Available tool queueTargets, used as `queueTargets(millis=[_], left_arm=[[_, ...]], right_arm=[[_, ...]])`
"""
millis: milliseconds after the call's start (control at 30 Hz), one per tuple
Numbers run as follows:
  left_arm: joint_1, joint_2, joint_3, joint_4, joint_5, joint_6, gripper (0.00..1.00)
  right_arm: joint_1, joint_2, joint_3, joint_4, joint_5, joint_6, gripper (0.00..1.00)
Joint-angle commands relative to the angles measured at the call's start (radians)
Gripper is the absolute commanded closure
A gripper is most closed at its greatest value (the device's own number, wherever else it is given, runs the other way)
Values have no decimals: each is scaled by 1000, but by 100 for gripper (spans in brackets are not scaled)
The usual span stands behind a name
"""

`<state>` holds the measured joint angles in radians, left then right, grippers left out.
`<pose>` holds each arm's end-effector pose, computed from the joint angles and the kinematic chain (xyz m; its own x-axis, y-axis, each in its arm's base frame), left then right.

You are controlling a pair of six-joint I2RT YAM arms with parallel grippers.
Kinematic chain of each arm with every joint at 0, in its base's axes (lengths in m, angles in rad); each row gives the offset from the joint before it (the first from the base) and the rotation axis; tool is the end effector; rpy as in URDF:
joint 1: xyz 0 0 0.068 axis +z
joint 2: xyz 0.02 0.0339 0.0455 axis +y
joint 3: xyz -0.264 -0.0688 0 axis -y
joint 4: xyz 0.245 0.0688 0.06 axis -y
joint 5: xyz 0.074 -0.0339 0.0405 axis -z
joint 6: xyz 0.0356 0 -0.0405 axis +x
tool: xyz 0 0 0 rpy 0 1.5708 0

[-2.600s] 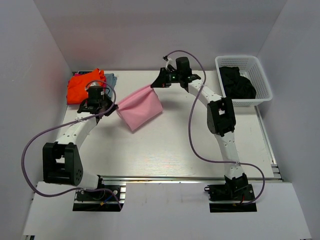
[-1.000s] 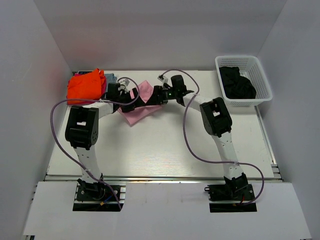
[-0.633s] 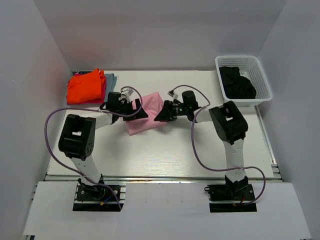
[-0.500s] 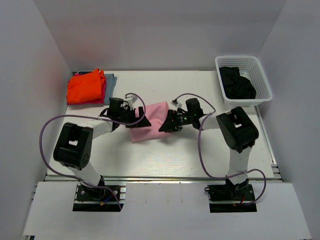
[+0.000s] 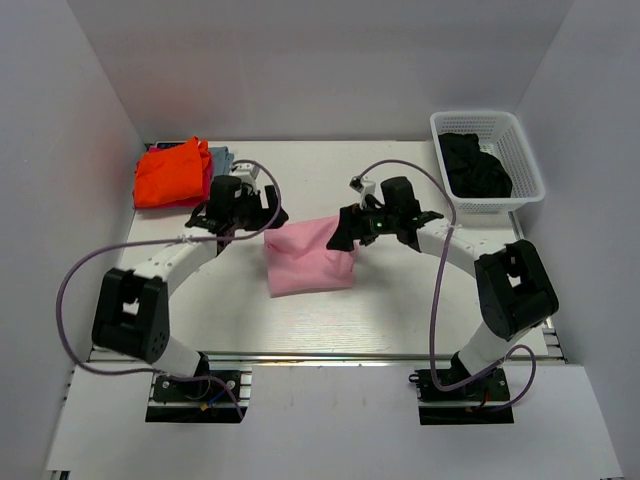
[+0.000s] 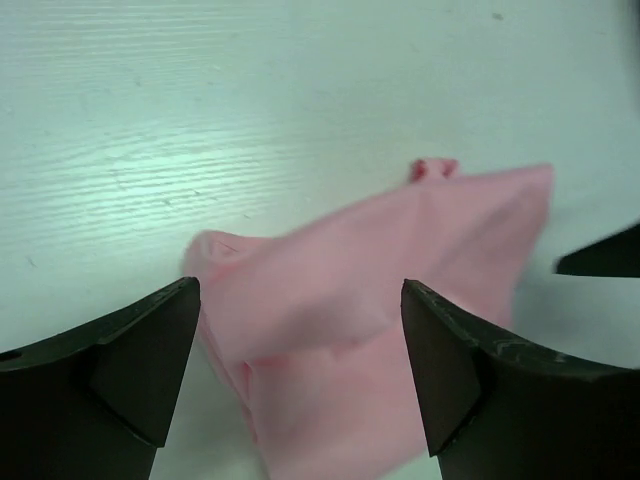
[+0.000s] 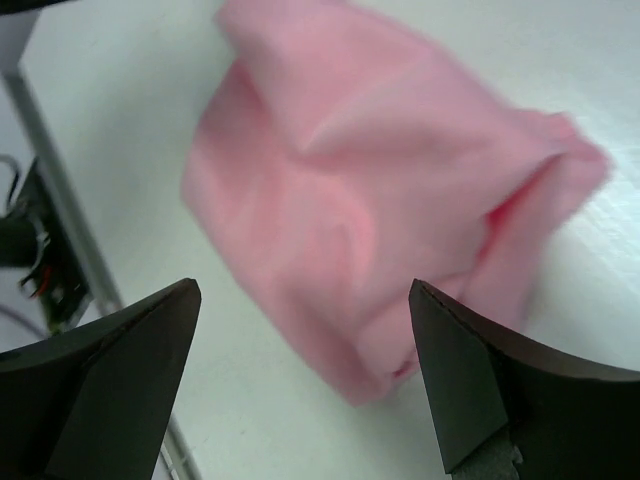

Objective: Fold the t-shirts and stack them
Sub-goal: Smooth out wrinkles on the folded tshirt

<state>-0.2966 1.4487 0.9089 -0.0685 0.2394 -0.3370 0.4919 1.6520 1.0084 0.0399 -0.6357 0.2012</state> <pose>0.3016 -0.1010 0.2390 -0.6712 -0.1308 -0.7297 0.2629 0.8784 -0.3992 0.3055 0.1877 0.2193 -0.6523 -0.1671 -0.7393 -0.6945 0.5223 0.4948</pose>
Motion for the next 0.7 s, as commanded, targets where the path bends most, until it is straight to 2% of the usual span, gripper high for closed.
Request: queueTargets(millis=[0, 100, 233, 267, 400, 433, 500, 533, 600, 667], left_arm=[[7, 107, 90, -103, -126, 18, 10], [7, 183, 143, -113, -143, 27, 22], [7, 214, 154, -113, -143, 27, 30], [7, 214, 154, -113, -126, 27, 33], [7, 233, 163, -113, -78, 27, 52], [7, 243, 163, -113, -78, 27, 64], [7, 243, 163, -113, -58, 27, 75], [7, 243, 163, -113, -58, 27, 86], [7, 231, 163, -113, -58, 7, 100], [7, 211, 163, -102, -67, -2, 100]], right_arm=[[-27, 20, 73, -25, 197, 6, 10], [-44, 87, 139, -8, 267, 21, 10], [-52, 184, 245, -1, 223, 17, 10], [-50, 198, 268, -6, 211, 15, 14], [-56, 249, 295, -3, 150, 46, 36], [-55, 253, 297, 8, 142, 49, 53], [-56, 244, 286, 12, 123, 55, 67], [-55, 236, 276, 23, 123, 52, 81], [-58, 200, 254, 34, 131, 73, 100], [-64, 158, 222, 58, 159, 87, 100]])
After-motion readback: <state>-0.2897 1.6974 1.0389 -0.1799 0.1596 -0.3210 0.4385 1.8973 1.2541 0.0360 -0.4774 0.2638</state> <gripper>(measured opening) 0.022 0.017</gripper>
